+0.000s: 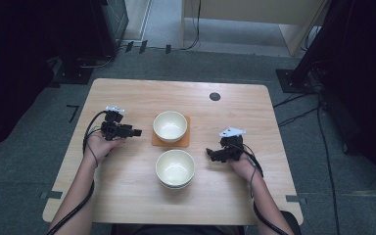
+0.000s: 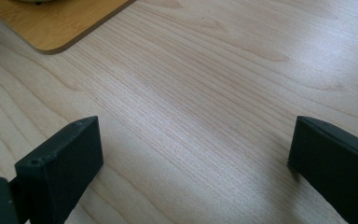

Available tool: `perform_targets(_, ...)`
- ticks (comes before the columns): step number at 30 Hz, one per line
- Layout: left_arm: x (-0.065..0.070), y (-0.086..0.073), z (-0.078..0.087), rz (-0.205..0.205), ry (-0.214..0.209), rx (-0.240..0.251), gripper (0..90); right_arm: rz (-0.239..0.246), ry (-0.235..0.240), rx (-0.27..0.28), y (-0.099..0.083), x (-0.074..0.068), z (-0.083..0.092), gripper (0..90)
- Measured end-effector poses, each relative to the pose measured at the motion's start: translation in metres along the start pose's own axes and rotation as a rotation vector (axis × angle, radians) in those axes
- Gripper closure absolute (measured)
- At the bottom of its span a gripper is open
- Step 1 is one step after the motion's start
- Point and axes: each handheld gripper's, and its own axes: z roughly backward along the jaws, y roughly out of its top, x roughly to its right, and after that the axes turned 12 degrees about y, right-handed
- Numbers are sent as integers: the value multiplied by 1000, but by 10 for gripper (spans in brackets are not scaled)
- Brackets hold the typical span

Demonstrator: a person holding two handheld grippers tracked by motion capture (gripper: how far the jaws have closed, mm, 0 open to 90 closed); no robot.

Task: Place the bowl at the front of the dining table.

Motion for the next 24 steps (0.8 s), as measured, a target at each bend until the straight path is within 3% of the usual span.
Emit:
perform_targets(3, -4, -3, -1, -8, 16, 4, 365, 1, 0, 0, 0, 0, 0, 22)
perform_targets(6, -6, -5, -3, -26, 63, 11, 365, 1, 0, 0, 0, 0, 0, 22)
perform_targets(12, -11, -8, -3, -19, 57, 41, 362, 2, 0, 0, 0, 0, 0, 22)
perform_targets(13, -12, -9, -3, -45, 73, 57, 361, 1, 0, 0, 0, 0, 0, 22)
perform_targets(18, -15, -13, -3, -72, 85, 92, 353, 2, 0, 0, 0, 0, 0, 22)
perform_targets(22, -15, -15, -4, -109, 131, 111, 346, 2, 0, 0, 0, 0, 0, 22)
perform_targets(24, -16, -17, -5, -110, 130, 127, 337, 2, 0, 0, 0, 0, 0, 22)
